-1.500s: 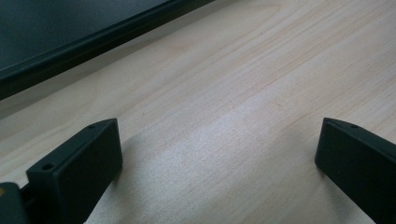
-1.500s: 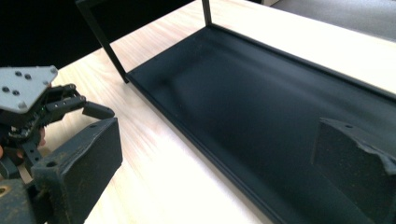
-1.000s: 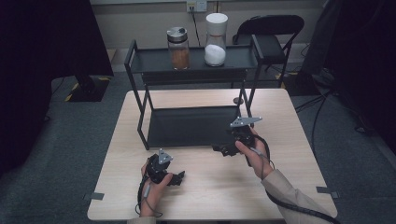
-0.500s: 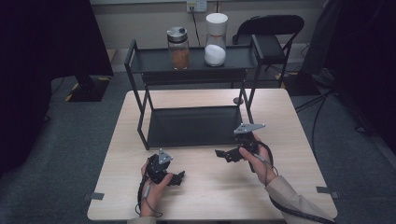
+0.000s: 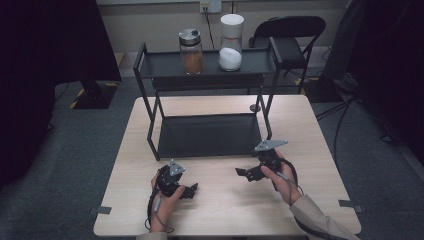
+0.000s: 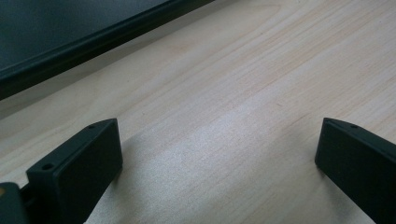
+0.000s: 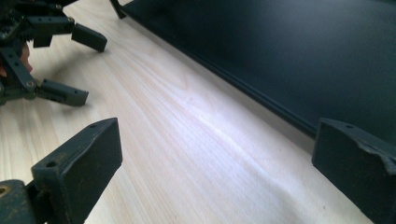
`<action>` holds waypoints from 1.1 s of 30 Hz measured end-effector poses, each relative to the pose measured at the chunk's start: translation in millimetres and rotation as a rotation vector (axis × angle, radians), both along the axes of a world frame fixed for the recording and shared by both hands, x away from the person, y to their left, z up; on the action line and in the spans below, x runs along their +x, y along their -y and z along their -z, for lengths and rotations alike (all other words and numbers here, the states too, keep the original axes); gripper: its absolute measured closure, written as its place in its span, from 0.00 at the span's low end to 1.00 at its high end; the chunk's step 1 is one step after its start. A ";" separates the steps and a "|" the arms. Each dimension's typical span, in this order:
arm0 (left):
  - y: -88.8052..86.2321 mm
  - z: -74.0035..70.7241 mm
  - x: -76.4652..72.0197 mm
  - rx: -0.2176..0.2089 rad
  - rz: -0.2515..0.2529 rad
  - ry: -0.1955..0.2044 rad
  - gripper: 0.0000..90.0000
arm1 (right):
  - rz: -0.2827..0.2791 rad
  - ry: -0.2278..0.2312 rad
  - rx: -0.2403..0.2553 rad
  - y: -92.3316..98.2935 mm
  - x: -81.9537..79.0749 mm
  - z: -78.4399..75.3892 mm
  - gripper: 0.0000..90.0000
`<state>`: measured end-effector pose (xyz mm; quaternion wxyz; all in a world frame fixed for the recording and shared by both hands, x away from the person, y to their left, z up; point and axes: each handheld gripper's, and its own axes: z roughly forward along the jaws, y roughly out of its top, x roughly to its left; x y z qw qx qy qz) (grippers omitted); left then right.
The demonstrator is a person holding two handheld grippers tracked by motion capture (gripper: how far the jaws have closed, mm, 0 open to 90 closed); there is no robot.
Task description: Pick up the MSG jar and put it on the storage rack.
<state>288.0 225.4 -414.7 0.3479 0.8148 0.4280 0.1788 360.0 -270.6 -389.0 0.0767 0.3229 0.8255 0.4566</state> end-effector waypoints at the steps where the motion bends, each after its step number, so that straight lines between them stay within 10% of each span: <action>1: 0.0 0.0 0.0 0.000 0.000 0.000 0.00 | 0.001 0.001 -0.004 0.5 -0.7 0.3 0.01; 33: 0.0 0.0 0.0 0.000 0.000 0.000 0.00 | 0.031 -0.009 -0.049 43.3 -21.6 16.4 0.01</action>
